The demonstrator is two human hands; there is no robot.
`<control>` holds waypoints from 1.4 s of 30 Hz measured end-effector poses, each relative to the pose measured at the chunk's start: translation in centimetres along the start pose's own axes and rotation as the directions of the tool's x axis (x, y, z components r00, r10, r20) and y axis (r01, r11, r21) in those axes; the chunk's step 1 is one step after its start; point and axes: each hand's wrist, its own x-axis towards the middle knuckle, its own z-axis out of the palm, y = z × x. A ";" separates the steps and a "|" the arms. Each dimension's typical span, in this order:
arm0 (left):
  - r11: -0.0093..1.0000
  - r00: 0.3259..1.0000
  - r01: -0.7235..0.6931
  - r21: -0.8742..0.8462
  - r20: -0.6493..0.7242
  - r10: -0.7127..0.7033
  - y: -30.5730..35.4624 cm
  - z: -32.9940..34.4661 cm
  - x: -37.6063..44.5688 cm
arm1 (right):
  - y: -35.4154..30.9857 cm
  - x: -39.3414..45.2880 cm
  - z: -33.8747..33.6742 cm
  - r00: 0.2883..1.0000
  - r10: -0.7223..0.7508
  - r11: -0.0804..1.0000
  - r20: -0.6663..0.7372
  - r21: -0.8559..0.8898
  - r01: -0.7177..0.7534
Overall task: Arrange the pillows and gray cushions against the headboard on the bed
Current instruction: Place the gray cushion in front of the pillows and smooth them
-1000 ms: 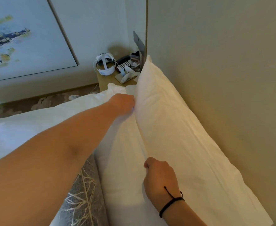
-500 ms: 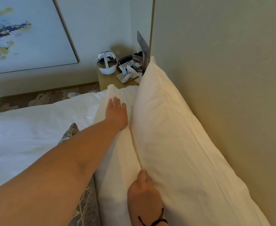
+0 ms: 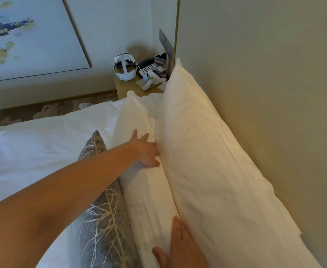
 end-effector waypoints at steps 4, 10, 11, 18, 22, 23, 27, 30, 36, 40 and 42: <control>0.990 0.993 0.020 -0.143 -0.109 -0.035 2.6 2.2 -4.0 | 1.0 -3.1 0.6 0.997 0.038 0.999 0.073 -0.015 -0.037; 0.793 0.776 0.317 -0.520 -0.339 -0.532 4.7 3.6 -7.6 | 3.4 -8.3 2.0 0.987 0.116 0.991 0.110 -0.079 -0.107; 0.789 0.790 0.314 -0.529 -0.314 -0.526 4.7 3.5 -7.8 | 3.8 -9.2 2.5 0.988 0.132 0.988 0.085 -0.087 -0.124; 0.683 0.883 0.298 -0.667 -0.081 -0.463 6.0 2.4 -8.7 | 5.5 -11.7 3.7 0.989 0.135 0.989 0.061 0.056 -0.138; 0.639 0.888 0.291 -0.712 -0.049 -0.458 6.7 0.9 -8.1 | 6.4 -12.7 3.6 0.993 0.056 0.998 -0.100 0.033 -0.053; 0.622 0.883 0.277 -0.732 -0.061 -0.465 7.1 0.5 -7.8 | 6.8 -13.0 3.6 0.989 0.056 0.998 -0.137 0.042 -0.051; 0.614 0.876 0.235 -0.754 -0.110 -0.470 8.7 -0.2 -7.1 | 8.9 -13.5 3.5 0.980 0.090 0.996 -0.178 0.021 -0.088; 0.613 0.871 0.209 -0.762 -0.140 -0.470 8.3 1.2 -7.7 | 9.0 -13.3 3.2 0.993 0.084 0.995 -0.081 -0.050 -0.088; 0.506 0.824 -0.247 -0.826 -0.454 -0.340 7.3 3.2 -13.1 | 6.2 -12.8 -0.1 0.988 0.025 0.963 -0.155 -0.261 -0.065; 0.502 0.578 -0.461 -0.732 -0.677 -0.456 5.9 8.3 -18.8 | 1.2 -11.6 -2.4 0.913 -0.195 0.971 -0.358 -0.199 0.129; 0.377 0.523 -0.452 -0.809 -0.582 -0.623 5.0 12.2 -20.6 | -2.1 -10.6 -2.8 0.898 -0.314 0.949 -0.309 -0.078 0.305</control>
